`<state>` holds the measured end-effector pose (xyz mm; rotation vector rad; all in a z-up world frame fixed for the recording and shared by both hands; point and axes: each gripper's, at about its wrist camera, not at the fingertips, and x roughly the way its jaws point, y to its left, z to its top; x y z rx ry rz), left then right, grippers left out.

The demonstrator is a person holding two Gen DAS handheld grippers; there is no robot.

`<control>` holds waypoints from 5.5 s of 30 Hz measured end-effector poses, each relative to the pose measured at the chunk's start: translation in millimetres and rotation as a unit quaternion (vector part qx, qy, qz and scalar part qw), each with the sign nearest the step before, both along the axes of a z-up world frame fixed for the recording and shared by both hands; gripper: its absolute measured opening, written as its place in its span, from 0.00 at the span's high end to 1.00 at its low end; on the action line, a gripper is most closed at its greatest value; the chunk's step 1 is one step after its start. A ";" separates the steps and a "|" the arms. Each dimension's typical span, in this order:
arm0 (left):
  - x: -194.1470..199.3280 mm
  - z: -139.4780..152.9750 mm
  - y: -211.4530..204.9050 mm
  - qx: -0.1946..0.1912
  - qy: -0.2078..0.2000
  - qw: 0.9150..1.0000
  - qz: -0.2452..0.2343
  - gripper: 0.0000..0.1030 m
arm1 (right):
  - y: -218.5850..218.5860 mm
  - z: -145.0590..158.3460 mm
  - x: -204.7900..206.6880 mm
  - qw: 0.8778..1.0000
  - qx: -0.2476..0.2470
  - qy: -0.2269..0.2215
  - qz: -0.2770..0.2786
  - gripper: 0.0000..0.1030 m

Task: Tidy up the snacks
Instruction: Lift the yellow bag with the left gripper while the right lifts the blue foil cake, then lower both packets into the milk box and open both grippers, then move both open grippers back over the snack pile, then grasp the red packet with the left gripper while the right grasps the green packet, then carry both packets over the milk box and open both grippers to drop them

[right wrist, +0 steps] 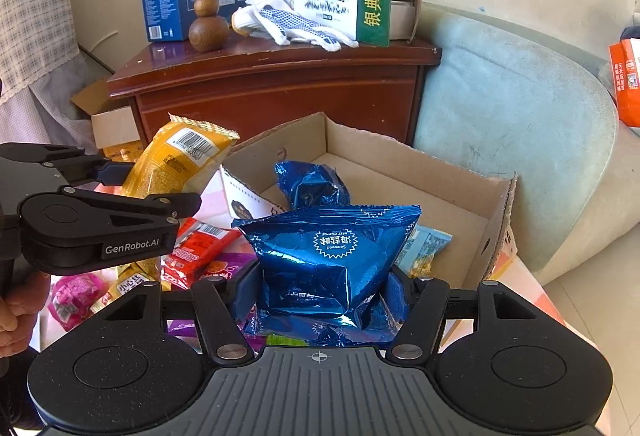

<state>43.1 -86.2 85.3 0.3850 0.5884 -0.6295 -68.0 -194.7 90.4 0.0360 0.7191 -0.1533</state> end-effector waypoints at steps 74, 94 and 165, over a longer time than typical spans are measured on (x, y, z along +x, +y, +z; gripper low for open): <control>54.7 -0.4 36.2 -0.007 0.102 0.994 0.028 0.17 | -57.7 -8.0 12.6 0.992 0.119 0.024 -0.021 0.19; 67.6 -48.7 31.0 0.046 0.173 0.984 0.024 0.17 | -36.2 -45.0 21.3 0.986 0.127 0.106 0.019 0.19; 50.3 -43.2 16.4 0.067 0.080 0.995 -0.009 0.35 | -7.3 -45.3 40.6 0.993 0.062 0.075 0.059 0.52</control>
